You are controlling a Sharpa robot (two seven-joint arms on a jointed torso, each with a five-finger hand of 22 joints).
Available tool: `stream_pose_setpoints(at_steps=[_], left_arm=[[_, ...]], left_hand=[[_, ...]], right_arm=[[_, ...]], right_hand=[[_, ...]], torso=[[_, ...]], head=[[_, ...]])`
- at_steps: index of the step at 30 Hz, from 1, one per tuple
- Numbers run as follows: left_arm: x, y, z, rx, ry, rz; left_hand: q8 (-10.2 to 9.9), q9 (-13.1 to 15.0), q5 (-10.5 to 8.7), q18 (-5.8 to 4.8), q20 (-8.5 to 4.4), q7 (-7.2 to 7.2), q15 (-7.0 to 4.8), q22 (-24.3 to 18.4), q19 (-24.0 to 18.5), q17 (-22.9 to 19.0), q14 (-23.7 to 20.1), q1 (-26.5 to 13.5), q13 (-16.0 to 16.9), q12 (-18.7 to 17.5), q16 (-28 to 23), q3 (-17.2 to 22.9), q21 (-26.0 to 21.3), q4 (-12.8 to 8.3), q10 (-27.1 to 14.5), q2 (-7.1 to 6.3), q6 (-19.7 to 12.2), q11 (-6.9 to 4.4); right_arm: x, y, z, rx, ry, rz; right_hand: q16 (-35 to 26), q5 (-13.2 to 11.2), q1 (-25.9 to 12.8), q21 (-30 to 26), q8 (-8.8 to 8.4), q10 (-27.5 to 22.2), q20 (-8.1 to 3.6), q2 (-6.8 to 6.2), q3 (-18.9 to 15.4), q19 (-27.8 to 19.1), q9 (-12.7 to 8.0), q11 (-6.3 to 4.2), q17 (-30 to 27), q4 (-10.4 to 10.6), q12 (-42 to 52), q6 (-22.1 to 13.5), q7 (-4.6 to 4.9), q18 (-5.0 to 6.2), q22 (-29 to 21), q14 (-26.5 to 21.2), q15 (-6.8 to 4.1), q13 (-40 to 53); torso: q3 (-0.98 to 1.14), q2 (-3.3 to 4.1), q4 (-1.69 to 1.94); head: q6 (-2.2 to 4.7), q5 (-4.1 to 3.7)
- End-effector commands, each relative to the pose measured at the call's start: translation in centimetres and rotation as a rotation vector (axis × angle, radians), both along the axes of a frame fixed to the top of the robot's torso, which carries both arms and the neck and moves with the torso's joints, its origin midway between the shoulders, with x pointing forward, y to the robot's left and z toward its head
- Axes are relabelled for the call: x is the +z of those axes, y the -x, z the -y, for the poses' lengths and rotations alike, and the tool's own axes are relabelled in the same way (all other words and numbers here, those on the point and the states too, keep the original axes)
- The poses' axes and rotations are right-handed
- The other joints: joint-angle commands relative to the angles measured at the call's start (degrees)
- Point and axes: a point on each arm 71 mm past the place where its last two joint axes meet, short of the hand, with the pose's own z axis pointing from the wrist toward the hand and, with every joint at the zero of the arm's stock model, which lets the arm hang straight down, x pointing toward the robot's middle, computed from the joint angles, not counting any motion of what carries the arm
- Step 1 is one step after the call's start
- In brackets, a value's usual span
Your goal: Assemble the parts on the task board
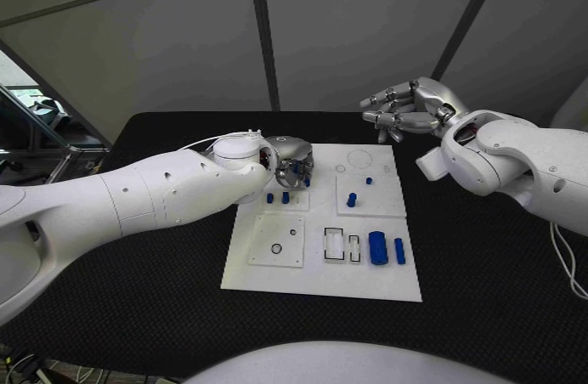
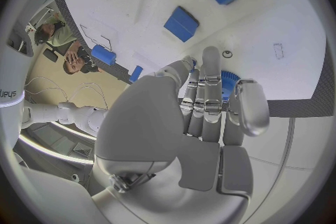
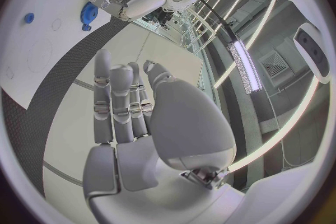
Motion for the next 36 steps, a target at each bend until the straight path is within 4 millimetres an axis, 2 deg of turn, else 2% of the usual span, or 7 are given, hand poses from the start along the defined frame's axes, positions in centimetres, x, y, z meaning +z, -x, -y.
stream_pose_setpoints(at_steps=[1, 7, 13, 26, 36], left_arm=[[-0.34, 0.23, 0.20, -0.018, -0.010, -0.014], [-0.37, 0.31, 0.19, -0.019, -0.011, -0.017], [-0.28, 0.37, 0.36, -0.023, 0.006, -0.016], [-0.27, 0.35, 0.41, -0.025, 0.012, -0.015], [-0.21, 0.35, 0.49, -0.034, 0.029, -0.013]], left_hand=[[-0.56, -0.21, -0.03, 0.14, 0.04, 0.08, -0.02, 5.28, 0.42, -0.08, -0.32, -0.13, -0.33, -0.71, 0.35, 0.50, 0.21, -0.03, 0.28, -0.98, -0.89, 0.04], [-1.86, -0.80, -0.05, 0.14, 0.11, 0.30, 0.05, 5.34, 0.42, -0.21, -0.32, -0.86, -0.90, -1.92, 0.54, 0.94, 0.14, -0.44, 0.32, -1.60, -2.19, 0.15], [-2.18, -0.97, -0.02, 0.13, 0.12, 0.26, 0.05, 5.39, 0.45, -0.27, -0.33, -0.98, -1.09, -2.35, 0.60, 1.20, 0.18, -0.62, 0.37, -1.54, -2.44, 0.11], [-1.28, -0.73, -0.04, 0.09, -0.12, -0.50, -0.31, 5.68, 0.61, -0.46, -0.52, -1.35, -1.49, -3.30, 0.88, 3.18, 0.39, -1.48, 3.20, -0.32, 0.90, -0.48], [-1.05, -0.69, -0.09, -0.02, -0.53, -1.27, -0.80, 6.09, 0.80, -0.54, -0.71, -1.49, -1.72, -4.89, 1.17, 5.02, 0.81, -2.94, 5.98, 0.77, 3.20, -1.19]], right_arm=[[0.19, 0.05, -0.20, 0.013, -0.004, 0.008], [0.19, 0.04, -0.20, 0.013, -0.003, 0.008], [0.18, 0.03, -0.26, 0.015, -0.003, 0.009], [0.17, 0.01, -0.31, 0.017, -0.002, 0.008], [0.16, 0.01, -0.38, 0.020, -0.001, 0.007]], right_hand=[[-0.35, 0.19, 0.33, -0.36, 0.22, -0.40, -0.01, -0.30, 0.21, 0.49, -0.05, 0.00, 0.03, -0.02, 0.21, -0.44, 0.10, 0.28, -0.09, 0.37, -0.04, -0.07], [-0.33, 0.25, 0.36, -0.37, 0.23, -0.41, -0.01, -0.33, 0.24, 0.50, -0.05, 0.00, 0.08, -0.05, 0.21, -0.44, 0.09, 0.28, -0.09, 0.38, -0.05, -0.08], [-0.33, 0.25, 0.36, -0.37, 0.23, -0.41, -0.01, -0.33, 0.24, 0.50, -0.05, 0.00, 0.08, -0.05, 0.21, -0.44, 0.09, 0.28, -0.09, 0.38, -0.05, -0.08], [-0.29, 0.39, 0.42, -0.39, 0.27, -0.40, -0.02, -0.35, 0.34, 0.52, -0.05, -0.01, 0.18, -0.09, 0.22, -0.41, 0.10, 0.28, -0.10, 0.42, -0.06, -0.11], [-0.29, 0.39, 0.42, -0.39, 0.27, -0.40, -0.02, -0.35, 0.34, 0.52, -0.05, -0.01, 0.18, -0.09, 0.22, -0.41, 0.10, 0.28, -0.10, 0.42, -0.06, -0.11]], torso=[[0.00, -0.05, 0.05], [-0.02, -0.03, 0.06], [-0.02, -0.01, 0.06], [0.01, 0.01, 0.05], [-0.02, -0.03, 0.03]], head=[[0.04, -0.03], [0.13, -0.03], [0.17, 0.04], [0.16, -0.22], [0.19, -0.33]])
